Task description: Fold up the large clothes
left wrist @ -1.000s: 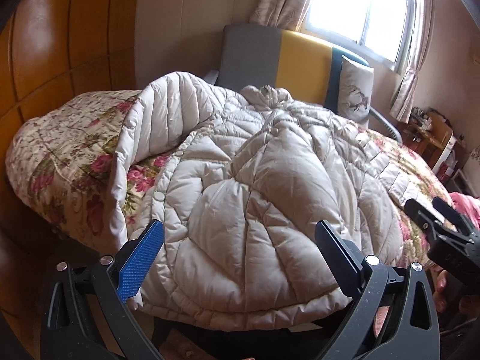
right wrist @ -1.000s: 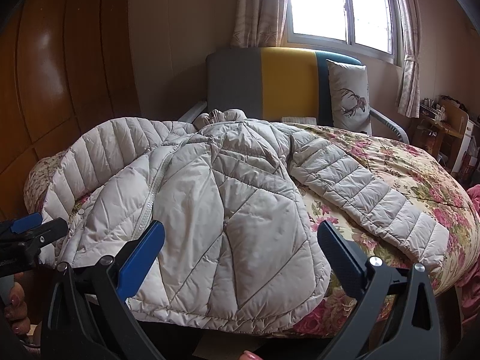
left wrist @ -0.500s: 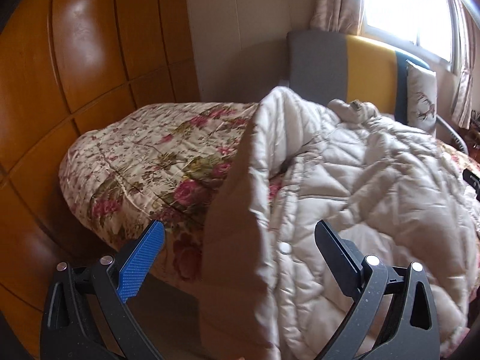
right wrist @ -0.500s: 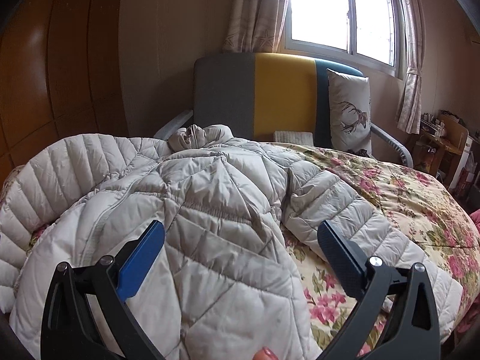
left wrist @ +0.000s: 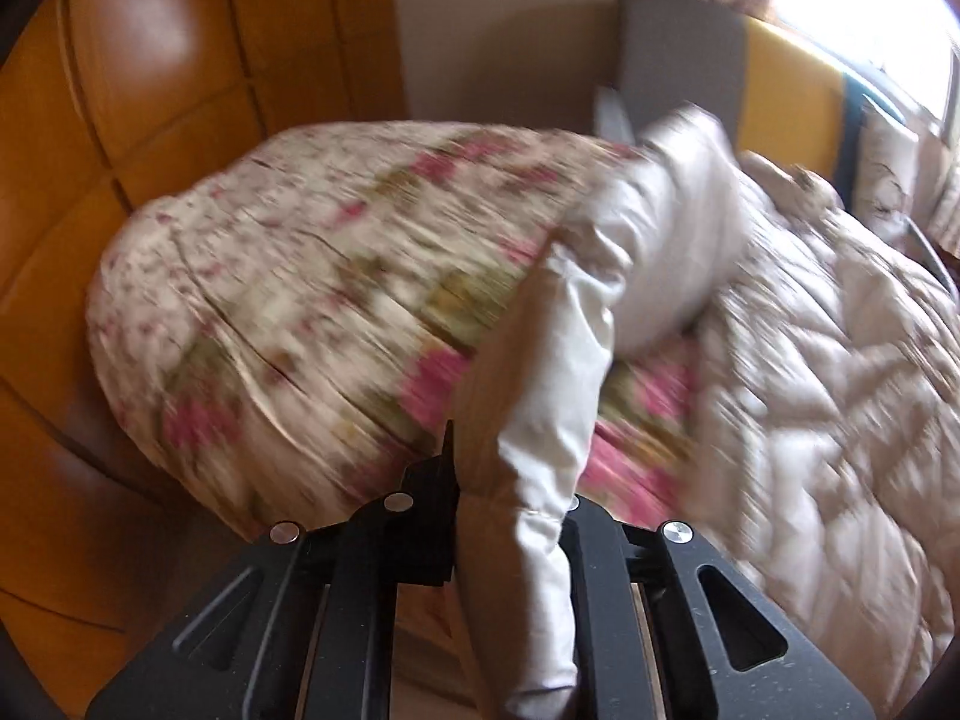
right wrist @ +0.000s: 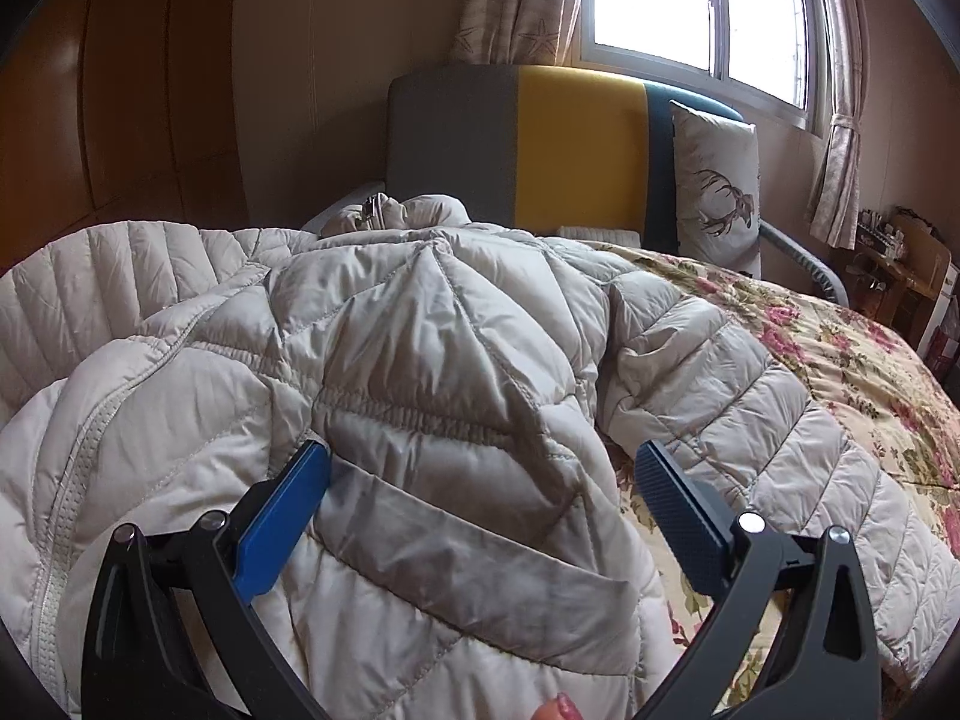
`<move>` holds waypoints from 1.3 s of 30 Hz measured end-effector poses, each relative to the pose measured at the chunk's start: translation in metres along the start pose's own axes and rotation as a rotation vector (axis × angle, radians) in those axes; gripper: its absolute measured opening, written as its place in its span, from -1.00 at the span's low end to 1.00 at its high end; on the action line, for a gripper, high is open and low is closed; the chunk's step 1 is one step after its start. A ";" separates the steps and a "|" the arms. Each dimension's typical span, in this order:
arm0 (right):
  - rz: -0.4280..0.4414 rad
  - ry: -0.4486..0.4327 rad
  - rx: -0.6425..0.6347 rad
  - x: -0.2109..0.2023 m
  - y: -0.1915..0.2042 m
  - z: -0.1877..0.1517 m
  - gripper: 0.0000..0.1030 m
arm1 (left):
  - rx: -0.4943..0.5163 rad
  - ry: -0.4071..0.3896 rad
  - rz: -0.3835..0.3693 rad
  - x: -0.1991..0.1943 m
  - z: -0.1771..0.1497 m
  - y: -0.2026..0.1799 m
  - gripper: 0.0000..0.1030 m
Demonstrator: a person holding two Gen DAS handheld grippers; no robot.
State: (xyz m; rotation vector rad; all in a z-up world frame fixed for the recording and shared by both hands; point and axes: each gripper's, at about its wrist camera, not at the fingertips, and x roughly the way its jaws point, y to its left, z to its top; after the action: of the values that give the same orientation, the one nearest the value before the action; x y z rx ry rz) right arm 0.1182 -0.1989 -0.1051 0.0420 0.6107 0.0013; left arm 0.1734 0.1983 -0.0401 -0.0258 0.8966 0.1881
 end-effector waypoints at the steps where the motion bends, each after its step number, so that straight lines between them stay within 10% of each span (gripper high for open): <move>1: 0.017 0.009 0.015 0.002 -0.003 -0.001 0.97 | -0.006 -0.001 0.009 0.006 0.007 0.008 -0.77; 17: 0.036 0.123 -0.024 0.036 0.004 0.006 0.97 | -0.271 0.197 0.065 0.141 0.095 0.126 -0.84; 19: 0.025 0.149 -0.053 0.045 0.010 0.009 0.97 | -0.293 0.263 0.040 0.164 0.099 0.133 -0.58; 23: 0.037 0.180 -0.072 0.057 0.010 0.008 0.97 | -0.364 0.242 0.115 0.167 0.095 0.157 0.78; 31: 0.080 0.163 -0.016 0.052 -0.010 0.013 0.97 | -0.463 0.045 0.118 0.100 0.069 0.164 0.84; 39: -0.114 0.054 0.067 0.009 -0.091 0.030 0.97 | -0.353 0.116 0.181 0.095 0.059 0.178 0.94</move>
State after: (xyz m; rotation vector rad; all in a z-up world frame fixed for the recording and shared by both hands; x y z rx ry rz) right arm 0.1420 -0.2913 -0.0896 0.0726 0.6659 -0.1289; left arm 0.2465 0.3939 -0.0672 -0.2867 0.9730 0.5164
